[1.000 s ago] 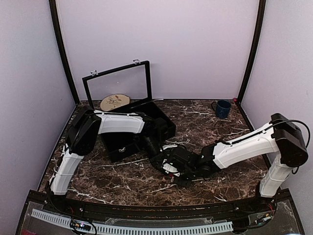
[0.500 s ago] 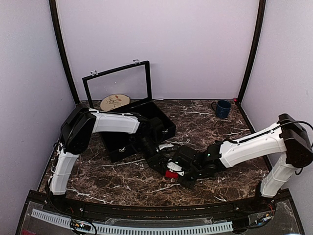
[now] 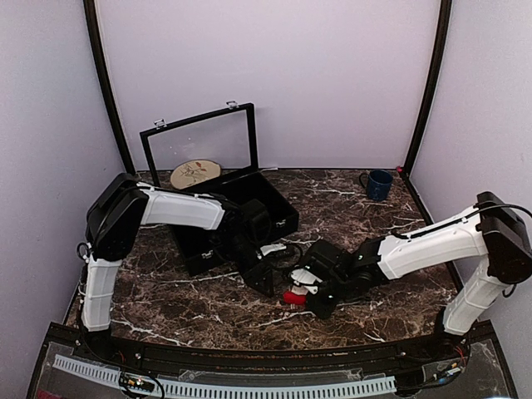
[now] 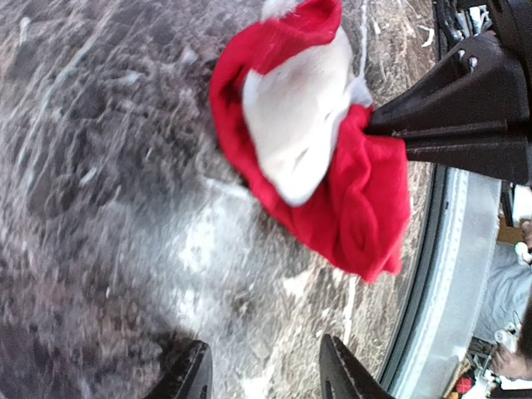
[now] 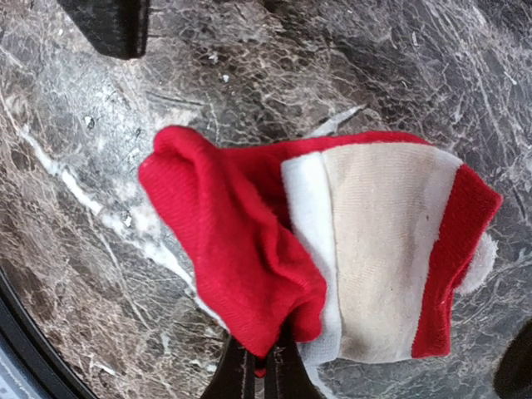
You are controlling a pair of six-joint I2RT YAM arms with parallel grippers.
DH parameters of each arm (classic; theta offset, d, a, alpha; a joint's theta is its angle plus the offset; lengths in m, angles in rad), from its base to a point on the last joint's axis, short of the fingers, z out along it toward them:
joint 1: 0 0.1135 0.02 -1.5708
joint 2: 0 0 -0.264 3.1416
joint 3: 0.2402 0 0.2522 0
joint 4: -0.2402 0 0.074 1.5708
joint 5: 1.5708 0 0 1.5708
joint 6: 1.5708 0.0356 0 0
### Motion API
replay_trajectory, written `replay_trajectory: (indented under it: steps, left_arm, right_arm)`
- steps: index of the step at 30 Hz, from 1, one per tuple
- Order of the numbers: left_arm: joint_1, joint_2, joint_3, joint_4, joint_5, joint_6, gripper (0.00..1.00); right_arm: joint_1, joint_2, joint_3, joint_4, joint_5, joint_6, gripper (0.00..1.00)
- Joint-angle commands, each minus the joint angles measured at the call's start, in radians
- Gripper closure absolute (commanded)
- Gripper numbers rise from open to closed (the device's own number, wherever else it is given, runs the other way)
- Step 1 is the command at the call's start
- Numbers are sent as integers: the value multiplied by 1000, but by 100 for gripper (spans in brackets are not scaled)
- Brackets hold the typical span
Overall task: Roll the socks
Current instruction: Roll the sock at the center of the board.
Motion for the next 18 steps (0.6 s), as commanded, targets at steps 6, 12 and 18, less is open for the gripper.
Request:
replay_trajectory:
  steps: [6,12,18]
  left_arm:
    - [-7,-167,-237,208,-192,-108,53]
    - [-97,-237,-305,320,-381,-92,53]
    - [-212,-293,-370,487,-596,-78,53]
  right_arm:
    - [-91,-4,-9,-20,-187,61,100]
    - [-163,20,-5,-12,-312,86,100]
    - [-207,56,18,-26,-426,96,100]
